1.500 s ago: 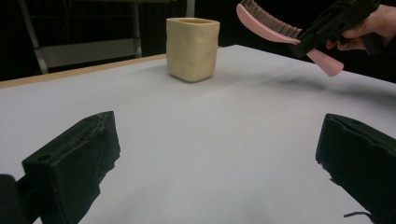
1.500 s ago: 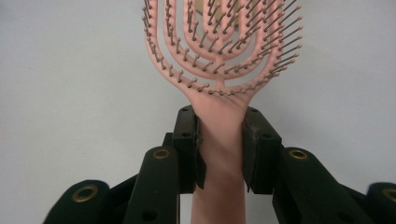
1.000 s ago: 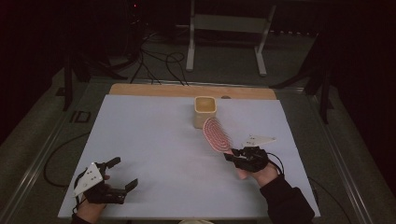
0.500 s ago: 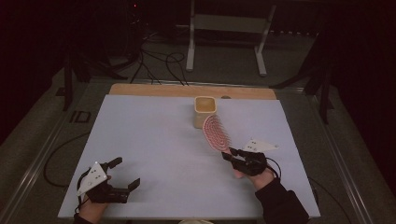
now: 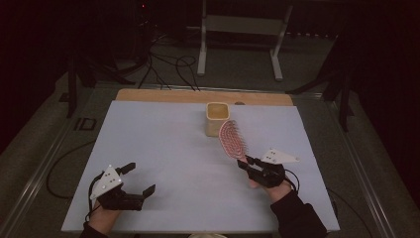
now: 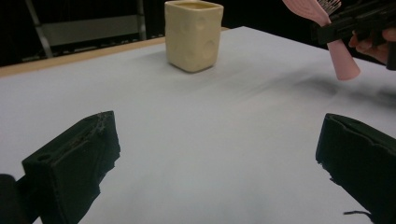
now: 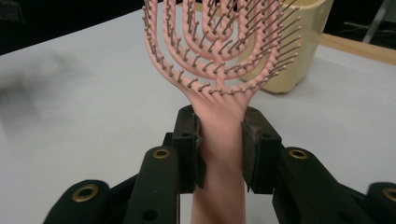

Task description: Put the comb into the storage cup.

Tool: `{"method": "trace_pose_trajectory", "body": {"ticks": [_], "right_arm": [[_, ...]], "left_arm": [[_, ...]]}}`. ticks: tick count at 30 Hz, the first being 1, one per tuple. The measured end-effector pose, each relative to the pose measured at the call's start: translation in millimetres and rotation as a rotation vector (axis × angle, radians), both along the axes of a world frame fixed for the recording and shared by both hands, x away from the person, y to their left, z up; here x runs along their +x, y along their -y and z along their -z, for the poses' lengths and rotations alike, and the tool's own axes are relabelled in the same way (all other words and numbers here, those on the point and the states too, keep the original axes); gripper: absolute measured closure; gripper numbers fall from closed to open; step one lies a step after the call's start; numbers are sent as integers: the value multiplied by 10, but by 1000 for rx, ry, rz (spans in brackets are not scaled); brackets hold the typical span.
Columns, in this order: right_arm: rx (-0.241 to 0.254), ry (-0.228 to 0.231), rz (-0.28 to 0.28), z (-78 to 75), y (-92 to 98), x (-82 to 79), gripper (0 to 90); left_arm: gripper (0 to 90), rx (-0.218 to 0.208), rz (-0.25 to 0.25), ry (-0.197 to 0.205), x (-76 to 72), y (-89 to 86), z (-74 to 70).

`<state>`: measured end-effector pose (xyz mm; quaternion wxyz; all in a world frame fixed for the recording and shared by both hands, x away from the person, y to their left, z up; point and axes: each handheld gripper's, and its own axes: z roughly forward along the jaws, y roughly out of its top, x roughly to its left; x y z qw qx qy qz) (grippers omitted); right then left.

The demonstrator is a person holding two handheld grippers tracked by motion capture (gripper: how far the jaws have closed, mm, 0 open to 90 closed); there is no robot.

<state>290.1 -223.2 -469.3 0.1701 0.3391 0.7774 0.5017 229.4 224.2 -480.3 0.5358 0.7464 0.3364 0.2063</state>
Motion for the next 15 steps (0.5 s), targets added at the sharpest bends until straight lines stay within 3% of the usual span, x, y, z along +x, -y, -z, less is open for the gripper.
{"method": "trace_pose_trajectory", "body": {"ticks": [6,15], "right_arm": [[6,-1,0,-18,6,-13,703],[7,6,4,-40,1,-23,703]], "left_arm": [[2,22,14,-7,94,96,-129],[2,18,36,-31,215,186,-318]]}}
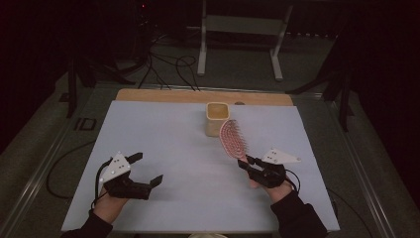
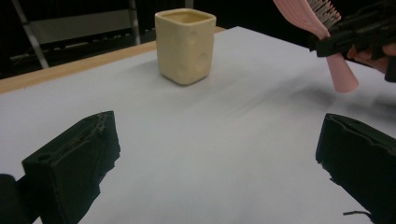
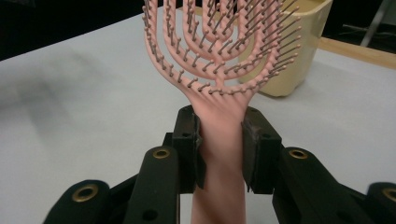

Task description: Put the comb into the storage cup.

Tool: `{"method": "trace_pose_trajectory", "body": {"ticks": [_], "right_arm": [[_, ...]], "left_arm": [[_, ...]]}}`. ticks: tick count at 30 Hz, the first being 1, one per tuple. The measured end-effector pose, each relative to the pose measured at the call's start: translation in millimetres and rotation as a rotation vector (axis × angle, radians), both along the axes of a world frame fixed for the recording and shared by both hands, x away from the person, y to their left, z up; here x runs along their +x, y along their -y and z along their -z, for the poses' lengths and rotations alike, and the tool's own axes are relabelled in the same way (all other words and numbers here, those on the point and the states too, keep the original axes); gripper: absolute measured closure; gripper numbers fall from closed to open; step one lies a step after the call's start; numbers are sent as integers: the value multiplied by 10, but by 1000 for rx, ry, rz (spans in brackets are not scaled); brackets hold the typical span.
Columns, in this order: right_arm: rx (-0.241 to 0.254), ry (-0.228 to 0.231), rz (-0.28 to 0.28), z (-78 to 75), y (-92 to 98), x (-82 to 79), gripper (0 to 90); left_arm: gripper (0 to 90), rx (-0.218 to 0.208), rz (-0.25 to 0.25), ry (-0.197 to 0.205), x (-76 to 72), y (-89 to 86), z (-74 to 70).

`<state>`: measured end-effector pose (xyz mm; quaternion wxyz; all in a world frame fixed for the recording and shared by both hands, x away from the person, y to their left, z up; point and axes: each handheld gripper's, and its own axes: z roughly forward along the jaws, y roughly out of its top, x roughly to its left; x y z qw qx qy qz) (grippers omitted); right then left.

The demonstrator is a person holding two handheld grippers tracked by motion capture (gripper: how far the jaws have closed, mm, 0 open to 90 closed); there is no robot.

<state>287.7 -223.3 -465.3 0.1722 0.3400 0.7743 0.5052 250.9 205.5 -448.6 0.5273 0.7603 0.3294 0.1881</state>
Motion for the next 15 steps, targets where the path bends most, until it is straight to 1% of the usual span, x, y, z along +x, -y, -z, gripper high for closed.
{"method": "trace_pose_trajectory", "body": {"ticks": [1,3,5,7,8,15], "right_arm": [[8,-6,-4,-4,1,1,703],[4,-3,3,-11,-2,-4,703],[8,-7,2,-11,2,-2,703],[8,-9,0,-12,0,0,703],[8,-8,0,-13,1,0,703],[8,-6,-1,-21,-3,-5,703]], "left_arm": [[2,-2,4,-5,13,2,-20],[2,-5,5,-9,41,8,-71],[2,-14,14,-21,72,11,-119],[2,-18,24,-26,97,27,-159],[2,-16,31,-35,114,40,-181],[2,-45,74,-64,204,124,-286]]}}
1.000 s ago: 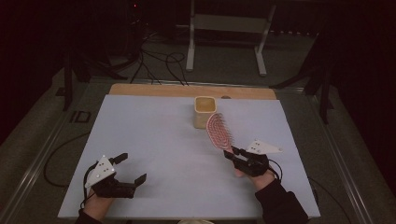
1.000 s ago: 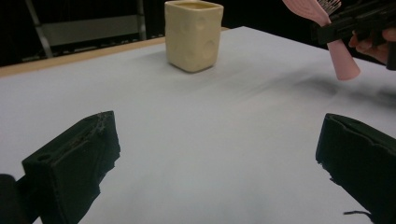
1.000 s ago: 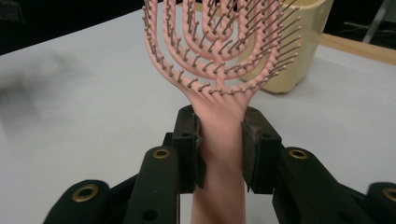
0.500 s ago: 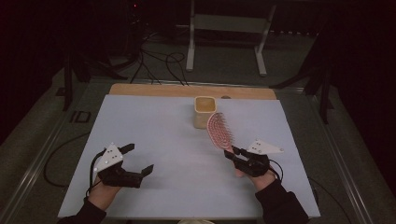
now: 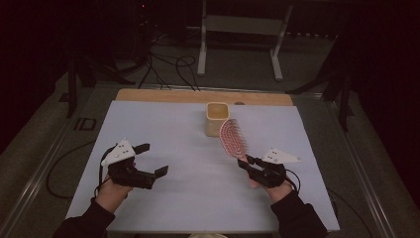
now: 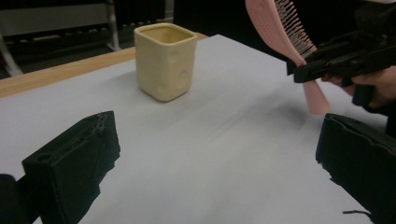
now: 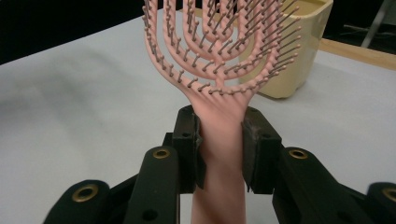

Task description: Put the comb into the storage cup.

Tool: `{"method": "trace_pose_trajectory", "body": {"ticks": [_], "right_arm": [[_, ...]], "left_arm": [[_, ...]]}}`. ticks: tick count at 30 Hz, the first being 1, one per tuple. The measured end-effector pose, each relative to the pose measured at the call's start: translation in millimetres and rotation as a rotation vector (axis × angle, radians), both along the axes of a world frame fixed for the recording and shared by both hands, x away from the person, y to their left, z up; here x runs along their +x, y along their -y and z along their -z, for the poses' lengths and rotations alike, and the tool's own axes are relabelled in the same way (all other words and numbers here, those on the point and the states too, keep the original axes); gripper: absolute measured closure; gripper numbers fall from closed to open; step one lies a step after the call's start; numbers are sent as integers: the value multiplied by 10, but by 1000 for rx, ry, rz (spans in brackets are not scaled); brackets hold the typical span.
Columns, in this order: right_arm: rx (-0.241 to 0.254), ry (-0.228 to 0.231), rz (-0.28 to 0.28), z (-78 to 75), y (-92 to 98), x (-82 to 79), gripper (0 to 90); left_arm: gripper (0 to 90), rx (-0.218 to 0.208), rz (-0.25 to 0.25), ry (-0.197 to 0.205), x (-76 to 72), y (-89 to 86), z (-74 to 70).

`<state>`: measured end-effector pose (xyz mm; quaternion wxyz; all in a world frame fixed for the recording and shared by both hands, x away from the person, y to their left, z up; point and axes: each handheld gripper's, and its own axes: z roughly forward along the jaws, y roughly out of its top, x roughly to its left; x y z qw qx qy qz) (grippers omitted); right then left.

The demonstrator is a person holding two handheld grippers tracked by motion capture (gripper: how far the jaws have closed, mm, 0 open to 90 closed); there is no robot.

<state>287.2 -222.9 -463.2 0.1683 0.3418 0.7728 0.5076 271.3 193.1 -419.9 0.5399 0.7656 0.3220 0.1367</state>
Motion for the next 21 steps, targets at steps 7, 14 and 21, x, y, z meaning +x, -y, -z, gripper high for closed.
{"method": "trace_pose_trajectory", "body": {"ticks": [7,14,21], "right_arm": [[1,-1,-2,-2,-5,-2,703],[-2,1,-4,-8,-3,-4,703],[-9,-1,-8,-3,-15,-3,703]], "left_arm": [[2,-11,43,-12,102,109,-135],[2,-11,76,-32,192,241,-234],[2,-21,100,-43,306,412,-275]]}}
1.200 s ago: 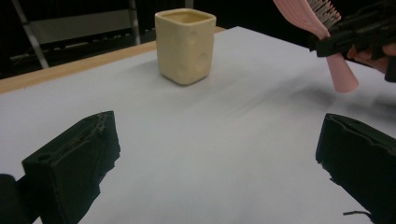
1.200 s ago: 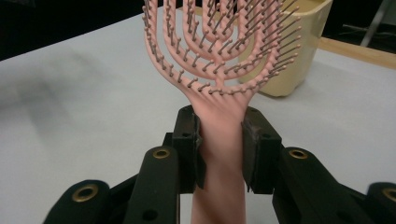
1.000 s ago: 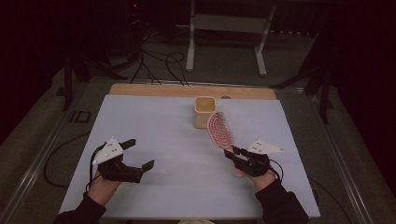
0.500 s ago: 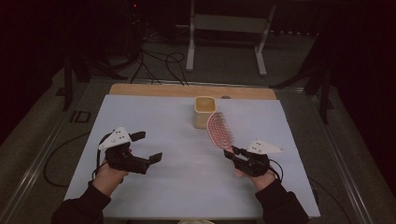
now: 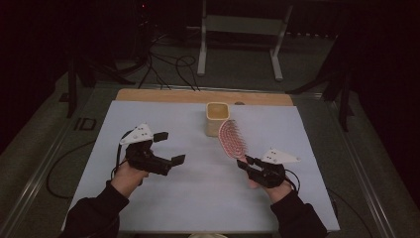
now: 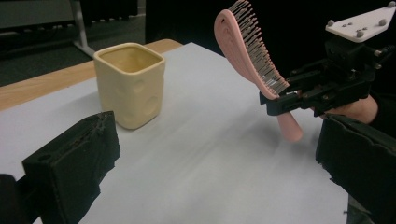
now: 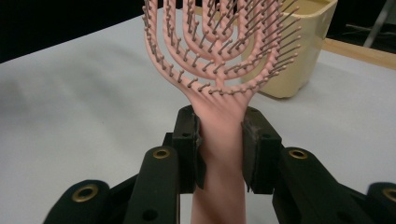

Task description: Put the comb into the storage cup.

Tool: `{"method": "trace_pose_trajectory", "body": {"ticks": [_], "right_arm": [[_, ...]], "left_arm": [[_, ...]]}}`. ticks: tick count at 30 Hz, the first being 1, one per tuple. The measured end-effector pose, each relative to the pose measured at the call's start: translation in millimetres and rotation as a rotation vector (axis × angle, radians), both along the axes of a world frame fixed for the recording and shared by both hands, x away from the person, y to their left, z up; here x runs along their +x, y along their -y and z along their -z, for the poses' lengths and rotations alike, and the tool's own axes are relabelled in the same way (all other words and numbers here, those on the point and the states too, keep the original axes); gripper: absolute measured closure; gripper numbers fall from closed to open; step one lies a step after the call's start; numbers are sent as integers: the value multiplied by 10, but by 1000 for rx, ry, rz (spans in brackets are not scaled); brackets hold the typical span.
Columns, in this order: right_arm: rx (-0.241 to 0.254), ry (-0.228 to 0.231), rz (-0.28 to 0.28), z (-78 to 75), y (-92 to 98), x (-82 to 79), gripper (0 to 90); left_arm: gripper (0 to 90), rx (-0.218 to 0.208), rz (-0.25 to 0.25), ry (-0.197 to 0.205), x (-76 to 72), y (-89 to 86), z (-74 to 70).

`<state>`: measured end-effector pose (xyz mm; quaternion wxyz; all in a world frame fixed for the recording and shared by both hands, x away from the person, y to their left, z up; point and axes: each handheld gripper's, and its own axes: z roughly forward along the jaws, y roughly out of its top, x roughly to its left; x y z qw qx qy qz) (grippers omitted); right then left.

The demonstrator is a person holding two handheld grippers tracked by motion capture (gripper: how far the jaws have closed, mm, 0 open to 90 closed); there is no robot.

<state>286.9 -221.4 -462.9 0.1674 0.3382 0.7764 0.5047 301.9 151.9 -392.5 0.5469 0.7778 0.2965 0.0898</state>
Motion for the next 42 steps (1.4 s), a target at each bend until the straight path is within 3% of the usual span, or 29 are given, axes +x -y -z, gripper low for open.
{"method": "trace_pose_trajectory", "body": {"ticks": [14,26,40,42], "right_arm": [[6,4,-1,-4,-5,0,703],[10,6,-1,-4,-7,1,703],[13,0,-4,-4,-8,2,703],[9,-2,-6,-1,-13,4,703]], "left_arm": [[2,-26,38,-66,171,332,-136],[2,-21,58,-78,259,691,-287],[3,-34,22,-115,428,1027,-335],[3,-32,11,-135,468,1087,-338]]}}
